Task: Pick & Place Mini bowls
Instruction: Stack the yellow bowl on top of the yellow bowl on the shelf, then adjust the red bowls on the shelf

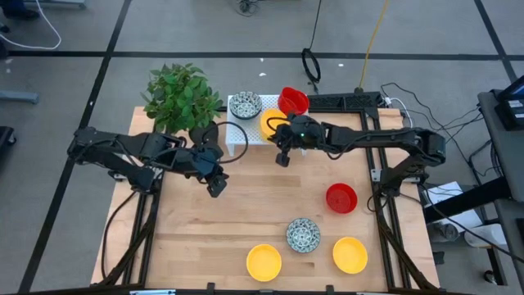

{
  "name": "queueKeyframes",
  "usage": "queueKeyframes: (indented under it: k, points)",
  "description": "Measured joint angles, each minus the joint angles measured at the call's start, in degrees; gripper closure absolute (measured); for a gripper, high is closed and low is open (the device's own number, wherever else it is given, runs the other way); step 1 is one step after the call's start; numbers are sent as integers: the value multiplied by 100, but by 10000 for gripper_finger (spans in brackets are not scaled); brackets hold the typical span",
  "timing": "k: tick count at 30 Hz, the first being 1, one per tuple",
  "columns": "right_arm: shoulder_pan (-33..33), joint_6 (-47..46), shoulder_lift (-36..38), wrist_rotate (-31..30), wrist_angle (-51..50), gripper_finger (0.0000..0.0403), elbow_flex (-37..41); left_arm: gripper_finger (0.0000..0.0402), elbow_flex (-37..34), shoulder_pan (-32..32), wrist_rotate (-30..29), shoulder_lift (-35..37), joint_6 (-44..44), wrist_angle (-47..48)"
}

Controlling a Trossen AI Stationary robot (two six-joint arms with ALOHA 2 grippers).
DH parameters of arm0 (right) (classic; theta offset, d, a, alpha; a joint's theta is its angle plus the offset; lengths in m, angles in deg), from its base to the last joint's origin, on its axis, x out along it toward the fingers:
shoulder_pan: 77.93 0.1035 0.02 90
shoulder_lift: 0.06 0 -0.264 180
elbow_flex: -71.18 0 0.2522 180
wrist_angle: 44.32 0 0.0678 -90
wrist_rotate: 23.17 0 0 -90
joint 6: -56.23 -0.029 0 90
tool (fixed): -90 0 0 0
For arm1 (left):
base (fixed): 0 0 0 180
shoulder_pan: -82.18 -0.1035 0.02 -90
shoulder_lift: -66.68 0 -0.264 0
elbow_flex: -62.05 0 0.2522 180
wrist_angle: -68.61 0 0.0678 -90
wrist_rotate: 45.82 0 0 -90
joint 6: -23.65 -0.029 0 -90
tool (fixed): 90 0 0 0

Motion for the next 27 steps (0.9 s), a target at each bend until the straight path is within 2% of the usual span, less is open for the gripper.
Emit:
queueKeyframes:
  k: [5,12,17,23,27]
  points:
    - [-11,155,20,-8,207,371,-15,254,0,0,9,0,2,4]
    - [-11,292,95,-9,354,289,-15,254,0,0,11,0,2,9]
    - [39,345,597,-83,473,246,-15,254,0,0,11,0,6,11]
    - [-195,882,1047,-1711,1309,234,-15,254,0,2,9,0,9,11]
    - [-611,731,918,-1812,1339,234,-20,254,0,0,7,0,98,5]
